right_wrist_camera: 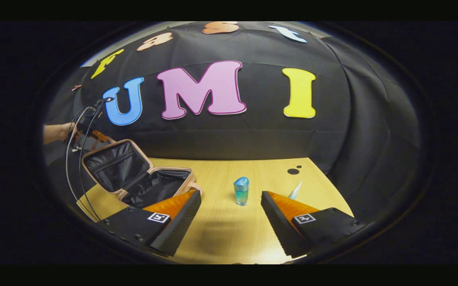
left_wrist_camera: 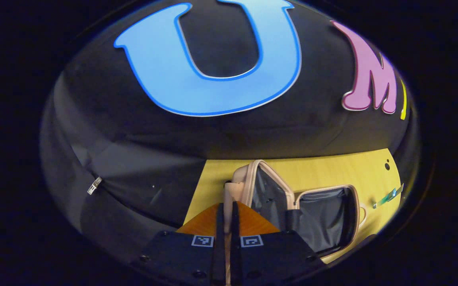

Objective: First open the suitcase, pack the skin care products into it, and then close the suitcase.

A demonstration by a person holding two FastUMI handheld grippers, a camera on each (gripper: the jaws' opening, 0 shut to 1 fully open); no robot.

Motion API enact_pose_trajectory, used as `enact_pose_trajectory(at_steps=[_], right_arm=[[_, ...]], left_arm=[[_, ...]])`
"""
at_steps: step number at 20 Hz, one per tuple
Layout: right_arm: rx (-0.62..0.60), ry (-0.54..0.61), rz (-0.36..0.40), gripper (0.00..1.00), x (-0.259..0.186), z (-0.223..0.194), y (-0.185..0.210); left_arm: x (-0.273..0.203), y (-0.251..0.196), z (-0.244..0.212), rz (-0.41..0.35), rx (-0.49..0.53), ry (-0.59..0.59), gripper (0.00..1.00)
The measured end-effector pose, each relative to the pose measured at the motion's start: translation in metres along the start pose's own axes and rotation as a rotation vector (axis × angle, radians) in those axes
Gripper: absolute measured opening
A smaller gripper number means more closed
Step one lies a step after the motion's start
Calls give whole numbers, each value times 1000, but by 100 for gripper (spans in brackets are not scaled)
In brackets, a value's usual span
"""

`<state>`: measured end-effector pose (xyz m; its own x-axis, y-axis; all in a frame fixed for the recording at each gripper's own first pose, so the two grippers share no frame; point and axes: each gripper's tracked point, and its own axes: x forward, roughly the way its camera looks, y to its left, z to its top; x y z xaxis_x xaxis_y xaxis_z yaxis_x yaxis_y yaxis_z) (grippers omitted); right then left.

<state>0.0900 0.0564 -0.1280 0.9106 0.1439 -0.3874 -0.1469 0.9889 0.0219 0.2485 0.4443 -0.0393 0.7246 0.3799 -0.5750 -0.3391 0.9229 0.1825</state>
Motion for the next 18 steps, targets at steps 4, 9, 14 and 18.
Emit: enact_pose_trajectory(at_steps=[4,9,14,18], right_arm=[[-21,12,-25,98,0,-3,2],[-67,11,-69,97,-1,-6,-2],[-88,13,-89,97,0,-17,1],[-94,2,-86,98,1,-18,7]], left_arm=[[46,44,-41,29,-44,42,10],[95,63,-93,18,-81,93,10],[131,76,-132,26,-185,101,13],[125,84,-136,42,-231,79,39]])
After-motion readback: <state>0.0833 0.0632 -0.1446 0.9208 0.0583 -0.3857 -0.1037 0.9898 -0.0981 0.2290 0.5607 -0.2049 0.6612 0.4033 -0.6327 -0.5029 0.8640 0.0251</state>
